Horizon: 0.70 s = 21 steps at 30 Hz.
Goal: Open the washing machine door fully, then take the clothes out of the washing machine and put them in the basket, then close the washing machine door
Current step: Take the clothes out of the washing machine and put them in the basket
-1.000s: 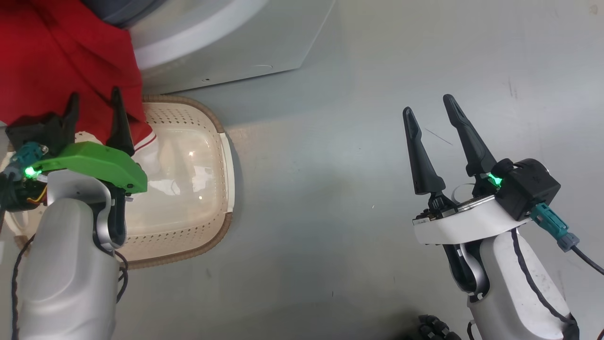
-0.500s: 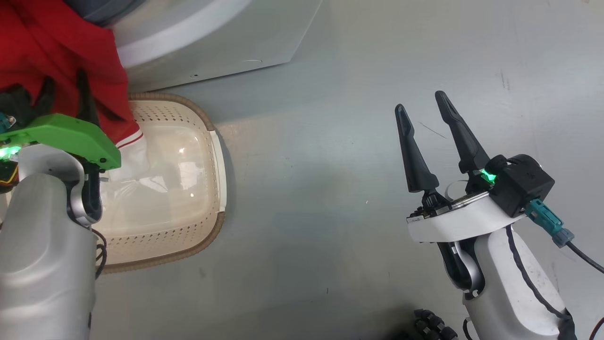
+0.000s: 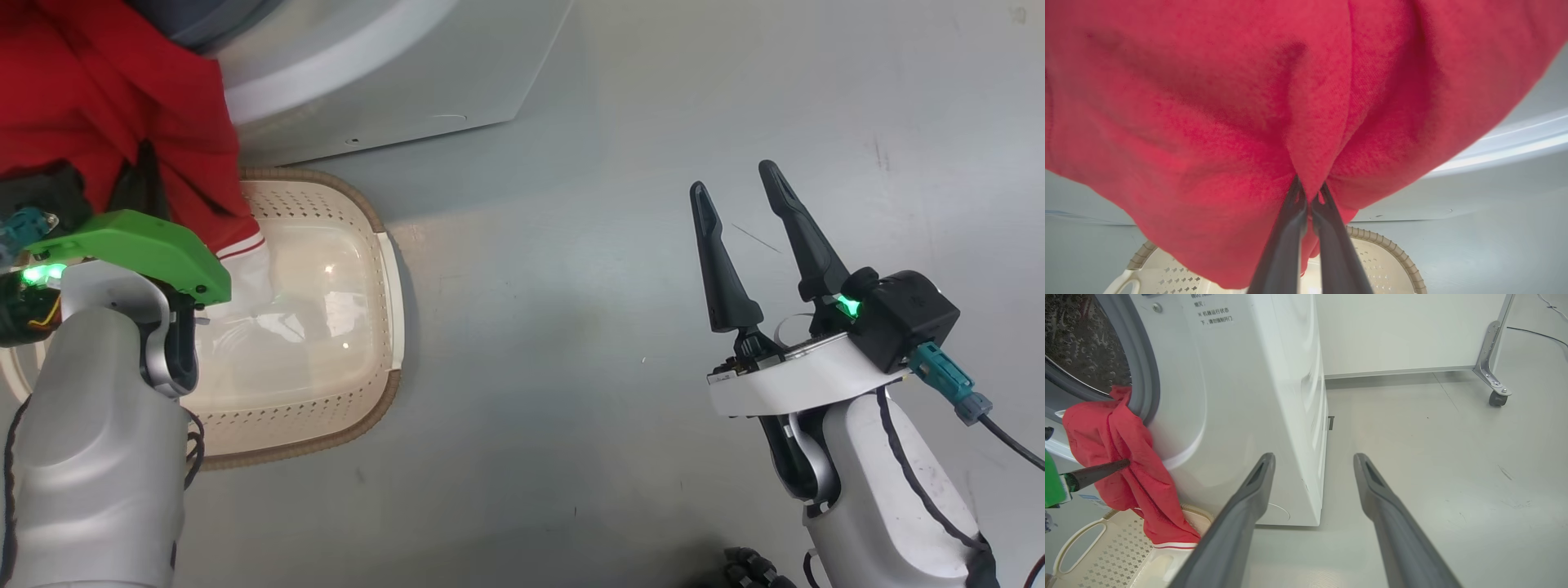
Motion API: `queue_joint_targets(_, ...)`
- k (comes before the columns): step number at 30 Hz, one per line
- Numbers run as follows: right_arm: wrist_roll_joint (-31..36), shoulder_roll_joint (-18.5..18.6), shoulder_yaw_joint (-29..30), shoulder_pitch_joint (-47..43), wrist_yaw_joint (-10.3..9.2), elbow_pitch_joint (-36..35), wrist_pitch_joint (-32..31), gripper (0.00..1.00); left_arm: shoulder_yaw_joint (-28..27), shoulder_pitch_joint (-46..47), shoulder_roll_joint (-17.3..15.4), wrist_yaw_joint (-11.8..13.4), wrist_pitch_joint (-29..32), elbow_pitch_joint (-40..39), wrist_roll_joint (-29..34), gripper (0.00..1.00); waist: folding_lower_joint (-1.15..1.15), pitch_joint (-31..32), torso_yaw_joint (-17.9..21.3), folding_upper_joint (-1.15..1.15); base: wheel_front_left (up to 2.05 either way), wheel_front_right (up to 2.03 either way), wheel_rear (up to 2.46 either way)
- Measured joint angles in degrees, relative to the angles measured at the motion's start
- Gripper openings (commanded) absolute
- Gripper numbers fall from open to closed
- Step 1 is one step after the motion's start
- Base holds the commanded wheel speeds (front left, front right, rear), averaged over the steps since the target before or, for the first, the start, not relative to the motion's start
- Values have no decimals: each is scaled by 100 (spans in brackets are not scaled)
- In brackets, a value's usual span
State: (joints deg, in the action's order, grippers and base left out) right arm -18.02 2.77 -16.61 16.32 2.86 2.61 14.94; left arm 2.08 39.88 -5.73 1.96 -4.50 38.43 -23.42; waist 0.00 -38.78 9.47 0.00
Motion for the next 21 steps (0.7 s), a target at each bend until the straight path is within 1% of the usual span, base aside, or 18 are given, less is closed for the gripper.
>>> queue_joint_targets(4, 41, 0, 26, 0, 1, 51, 0, 100, 56, -7, 58, -78, -181, 66, 0, 0, 0, 53, -78, 0, 0, 0, 0)
queue_joint_targets(13, 105, 2, 124, -2, 2, 157, 0, 100, 127, -202, 187, -136, -779, 41, 7, 0, 0, 241, -272, 0, 0, 0, 0)
queue_joint_targets(21, 196, 3, 197, -30, 10, 294, 0, 100, 258, -498, 287, -222, -937, -200, 83, 0, 0, 500, -431, 0, 0, 0, 0)
